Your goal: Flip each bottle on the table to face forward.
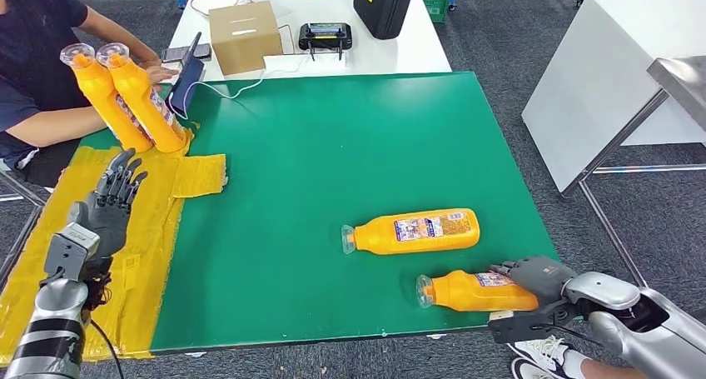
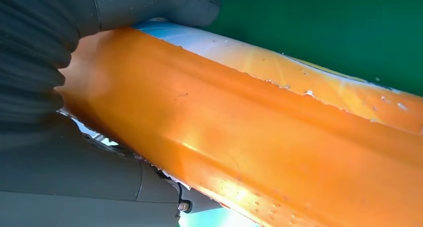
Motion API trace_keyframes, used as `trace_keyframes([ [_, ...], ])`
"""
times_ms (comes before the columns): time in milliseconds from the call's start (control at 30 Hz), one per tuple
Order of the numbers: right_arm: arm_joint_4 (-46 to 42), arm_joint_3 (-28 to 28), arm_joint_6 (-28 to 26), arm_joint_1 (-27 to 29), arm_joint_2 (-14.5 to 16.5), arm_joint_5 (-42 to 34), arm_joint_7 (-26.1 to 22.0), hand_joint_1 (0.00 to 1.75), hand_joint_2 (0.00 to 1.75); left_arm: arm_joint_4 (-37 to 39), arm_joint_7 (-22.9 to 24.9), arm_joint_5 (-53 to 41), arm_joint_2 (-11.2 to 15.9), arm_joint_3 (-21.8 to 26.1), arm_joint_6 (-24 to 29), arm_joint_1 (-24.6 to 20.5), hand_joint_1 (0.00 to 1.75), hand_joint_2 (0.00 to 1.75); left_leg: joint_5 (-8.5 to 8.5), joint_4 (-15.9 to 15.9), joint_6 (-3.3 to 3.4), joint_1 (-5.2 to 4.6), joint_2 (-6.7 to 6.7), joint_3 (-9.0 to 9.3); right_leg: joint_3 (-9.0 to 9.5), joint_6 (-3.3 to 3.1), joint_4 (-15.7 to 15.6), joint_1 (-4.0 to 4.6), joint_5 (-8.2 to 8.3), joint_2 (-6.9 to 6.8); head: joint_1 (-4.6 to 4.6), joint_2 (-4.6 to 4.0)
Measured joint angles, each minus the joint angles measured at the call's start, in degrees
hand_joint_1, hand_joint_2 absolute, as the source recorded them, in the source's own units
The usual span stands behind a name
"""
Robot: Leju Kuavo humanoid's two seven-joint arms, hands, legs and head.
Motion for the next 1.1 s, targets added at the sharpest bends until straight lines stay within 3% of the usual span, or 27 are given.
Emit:
trace_keyframes([
  [300,-0.2,0.1,0.2,0.1,-0.8,-3.5,-0.1,1.75,1.75,1.7,-0.1,0.4,-0.1,-0.7,-0.1,-1.1,0.00,0.00,-0.03,0.0,0.06,0.00,-0.01,-0.01,0.46,0.02,-0.1,0.00,0.01,-0.01,0.01,0.00],
  [367,0.0,-0.3,1.3,-0.2,-0.4,-10.8,-2.1,1.75,1.75,1.9,-0.1,1.5,0.2,-0.8,-0.9,-1.1,0.00,0.00,-0.02,0.0,0.07,0.00,-0.01,-0.05,0.75,0.05,-0.1,0.01,0.05,0.00,0.01,0.00],
  [500,-0.5,-1.7,7.4,-2.5,1.5,-34.7,-7.9,1.75,1.75,2.1,-0.3,5.1,1.4,-0.9,-3.8,-1.1,0.00,0.00,0.01,0.0,0.09,0.01,0.17,-0.12,0.67,0.07,-0.1,0.08,0.12,0.11,0.04,0.00],
  [600,-0.6,-2.6,7.7,-4.0,4.8,-41.6,-9.1,1.75,1.75,2.2,-0.2,6.7,1.9,-0.9,-4.9,-1.2,0.00,0.00,0.05,0.0,0.06,0.02,0.27,-0.18,0.56,0.08,0.0,0.10,0.14,0.18,0.03,0.00],
  [700,0.6,-4.3,4.3,-5.5,11.3,-45.8,-12.9,1.75,1.75,2.0,1.2,9.3,1.7,-0.7,-6.9,-1.2,0.00,0.00,0.19,0.0,-0.04,0.17,0.24,-0.36,0.44,0.02,0.0,0.25,0.18,0.15,0.08,0.00],
  [833,3.6,-9.2,-3.5,-8.3,27.1,-47.6,-15.9,1.75,1.75,0.1,6.0,14.4,-1.4,-0.5,-9.0,-1.6,0.00,0.00,0.26,0.0,-0.13,0.23,0.50,-0.40,0.13,-0.14,0.0,0.31,0.28,0.38,0.02,0.00],
  [900,4.2,-10.8,-4.8,-8.9,33.1,-47.6,-15.7,1.75,1.75,-1.1,7.7,15.7,-3.0,-0.7,-9.0,-1.7,0.00,0.00,0.30,0.0,-0.17,0.24,0.36,-0.47,0.08,-0.13,0.1,0.32,0.26,0.25,0.04,0.00],
  [1000,4.7,-12.6,-5.0,-9.1,37.9,-47.6,-15.2,1.75,1.75,-2.1,8.4,16.7,-4.1,-0.8,-8.4,-1.6,0.00,0.00,0.32,0.0,-0.19,0.25,0.21,-0.69,-0.02,-0.13,0.1,0.32,0.25,0.10,0.06,0.00],
  [1100,5.1,-13.9,-4.8,-9.0,40.3,-47.7,-15.1,1.75,1.75,-2.5,8.6,17.1,-4.4,-0.8,-8.2,-1.6,0.00,0.00,0.31,0.0,-0.17,0.20,0.21,-0.79,-0.10,-0.13,0.1,0.28,0.25,0.10,0.07,0.00],
])
